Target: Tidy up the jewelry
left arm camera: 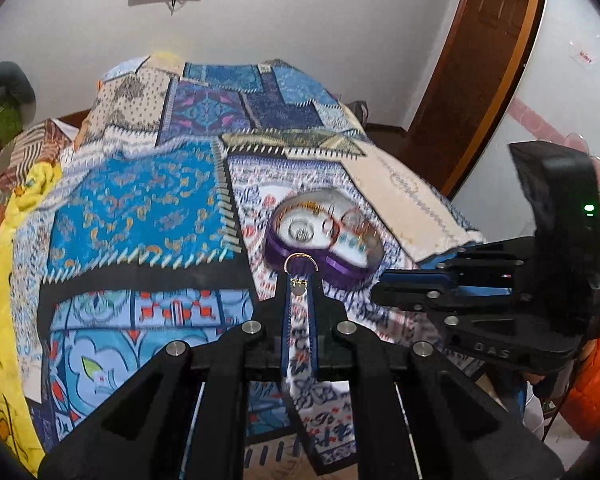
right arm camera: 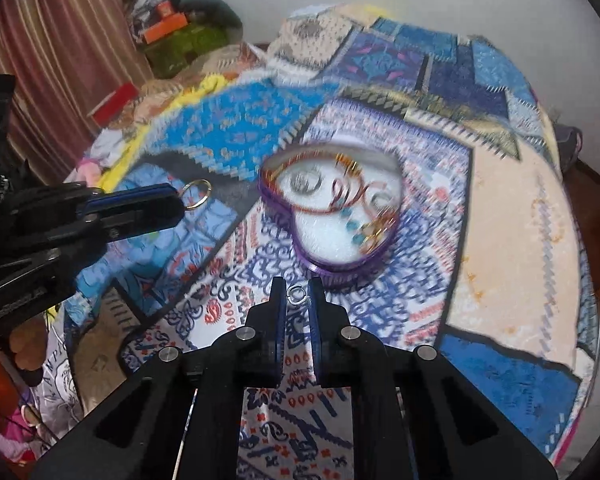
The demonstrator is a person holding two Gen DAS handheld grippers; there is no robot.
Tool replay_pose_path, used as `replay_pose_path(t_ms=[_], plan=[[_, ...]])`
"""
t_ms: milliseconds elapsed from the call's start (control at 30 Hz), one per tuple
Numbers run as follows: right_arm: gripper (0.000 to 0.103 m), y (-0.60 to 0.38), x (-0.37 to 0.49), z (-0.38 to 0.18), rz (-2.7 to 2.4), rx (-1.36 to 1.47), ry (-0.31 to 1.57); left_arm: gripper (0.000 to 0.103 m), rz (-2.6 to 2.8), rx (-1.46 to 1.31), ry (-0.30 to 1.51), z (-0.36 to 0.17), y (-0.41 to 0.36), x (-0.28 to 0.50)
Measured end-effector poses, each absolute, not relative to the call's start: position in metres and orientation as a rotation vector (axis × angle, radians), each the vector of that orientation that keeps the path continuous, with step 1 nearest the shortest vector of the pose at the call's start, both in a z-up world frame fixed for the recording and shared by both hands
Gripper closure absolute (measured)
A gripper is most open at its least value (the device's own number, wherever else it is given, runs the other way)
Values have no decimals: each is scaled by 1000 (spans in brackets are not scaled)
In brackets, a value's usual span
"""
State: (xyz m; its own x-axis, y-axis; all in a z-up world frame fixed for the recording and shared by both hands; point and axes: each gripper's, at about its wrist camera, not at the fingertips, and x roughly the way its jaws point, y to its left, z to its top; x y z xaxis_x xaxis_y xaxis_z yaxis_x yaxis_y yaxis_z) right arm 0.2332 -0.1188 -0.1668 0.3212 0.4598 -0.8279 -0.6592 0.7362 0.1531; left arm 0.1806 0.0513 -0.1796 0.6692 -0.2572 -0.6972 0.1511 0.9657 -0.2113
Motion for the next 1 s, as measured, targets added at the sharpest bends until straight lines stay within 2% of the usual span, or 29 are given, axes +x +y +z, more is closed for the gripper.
replay_pose_path(t_ms=[333, 1000], plan=[[93, -133, 248, -121, 691, -158, 858, 97, -248, -118, 742, -156, 42, 202], [93, -120, 266, -163, 733, -161, 959, 97, -320, -135, 859, -198, 28, 243]])
